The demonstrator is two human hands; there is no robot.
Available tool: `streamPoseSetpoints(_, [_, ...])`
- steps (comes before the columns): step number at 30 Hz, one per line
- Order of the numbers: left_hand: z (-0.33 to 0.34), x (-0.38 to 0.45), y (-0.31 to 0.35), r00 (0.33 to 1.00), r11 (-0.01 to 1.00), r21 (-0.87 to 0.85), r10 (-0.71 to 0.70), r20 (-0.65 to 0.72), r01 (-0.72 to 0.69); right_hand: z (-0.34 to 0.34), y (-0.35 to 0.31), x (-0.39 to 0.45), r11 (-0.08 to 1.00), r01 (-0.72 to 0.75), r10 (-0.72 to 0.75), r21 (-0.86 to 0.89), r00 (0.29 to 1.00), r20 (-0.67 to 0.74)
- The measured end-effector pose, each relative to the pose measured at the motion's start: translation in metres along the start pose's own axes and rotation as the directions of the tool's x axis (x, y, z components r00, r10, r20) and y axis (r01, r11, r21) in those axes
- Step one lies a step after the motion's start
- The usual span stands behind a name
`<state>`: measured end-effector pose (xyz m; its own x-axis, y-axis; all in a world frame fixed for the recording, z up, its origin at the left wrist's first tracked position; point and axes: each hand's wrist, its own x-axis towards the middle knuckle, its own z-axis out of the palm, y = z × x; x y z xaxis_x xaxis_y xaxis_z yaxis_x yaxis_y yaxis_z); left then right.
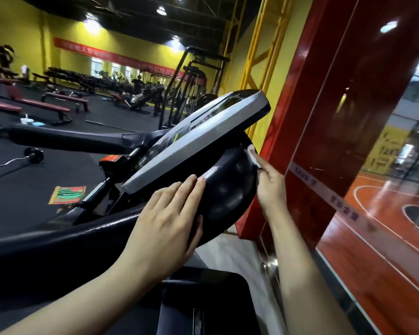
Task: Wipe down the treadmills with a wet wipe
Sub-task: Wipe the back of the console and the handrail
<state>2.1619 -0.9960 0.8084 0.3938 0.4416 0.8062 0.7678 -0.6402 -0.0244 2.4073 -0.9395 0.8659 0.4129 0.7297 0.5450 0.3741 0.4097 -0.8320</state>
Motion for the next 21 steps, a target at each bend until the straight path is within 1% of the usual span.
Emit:
streamPoseSetpoints(2, [0.0, -0.001, -0.003, 1.0, 1.0, -0.027, 0.017, 0.01, -0.016, 0.004, -0.001, -0.046, 0.995, 0.088, -0.093, -0.053, 0.99, -0.107])
streamPoseSetpoints(4, [0.0, -0.001, -0.006, 0.999, 0.998, -0.057, 0.037, 0.018, -0.036, 0.018, 0.002, -0.097, 0.974, 0.21, -0.221, -0.08, 0.962, -0.158])
streamPoseSetpoints(6, [-0.001, -0.002, -0.012, 0.997, 0.995, -0.077, 0.071, 0.025, -0.068, 0.048, 0.004, -0.153, 0.94, 0.318, -0.334, -0.124, 0.933, -0.132])
streamPoseSetpoints(8, [-0.004, -0.005, -0.02, 0.992, 0.987, -0.106, 0.122, 0.034, -0.118, 0.077, 0.003, -0.198, 0.889, 0.406, -0.426, -0.211, 0.903, -0.058])
streamPoseSetpoints(9, [-0.006, -0.008, -0.024, 0.989, 0.983, -0.119, 0.145, 0.033, -0.14, 0.084, 0.0, -0.207, 0.864, 0.443, -0.46, -0.239, 0.888, -0.02])
streamPoseSetpoints(10, [-0.009, -0.013, -0.029, 0.986, 0.98, -0.124, 0.162, 0.03, -0.157, 0.084, -0.005, -0.204, 0.851, 0.464, -0.476, -0.246, 0.879, 0.01])
streamPoseSetpoints(12, [-0.015, -0.027, -0.041, 0.985, 0.98, -0.114, 0.168, 0.025, -0.164, 0.071, -0.02, -0.175, 0.836, 0.472, -0.486, -0.282, 0.874, 0.022])
streamPoseSetpoints(14, [-0.02, -0.045, -0.052, 0.987, 0.983, -0.102, 0.156, 0.033, -0.152, 0.055, -0.036, -0.131, 0.848, 0.405, -0.429, -0.342, 0.903, 0.008])
streamPoseSetpoints(16, [-0.024, -0.064, -0.062, 0.99, 0.987, -0.086, 0.138, 0.041, -0.134, 0.046, -0.054, -0.092, 0.843, 0.341, -0.347, -0.416, 0.936, 0.063])
streamPoseSetpoints(18, [-0.029, -0.078, -0.073, 0.995, 0.993, -0.07, 0.099, 0.032, -0.096, 0.046, -0.061, -0.074, 0.786, 0.355, -0.325, -0.506, 0.934, 0.15])
streamPoseSetpoints(21, [-0.033, -0.094, -0.091, 1.0, 0.999, -0.042, 0.011, 0.018, -0.01, 0.061, -0.062, -0.099, 0.7, 0.423, -0.364, -0.575, 0.905, 0.222])
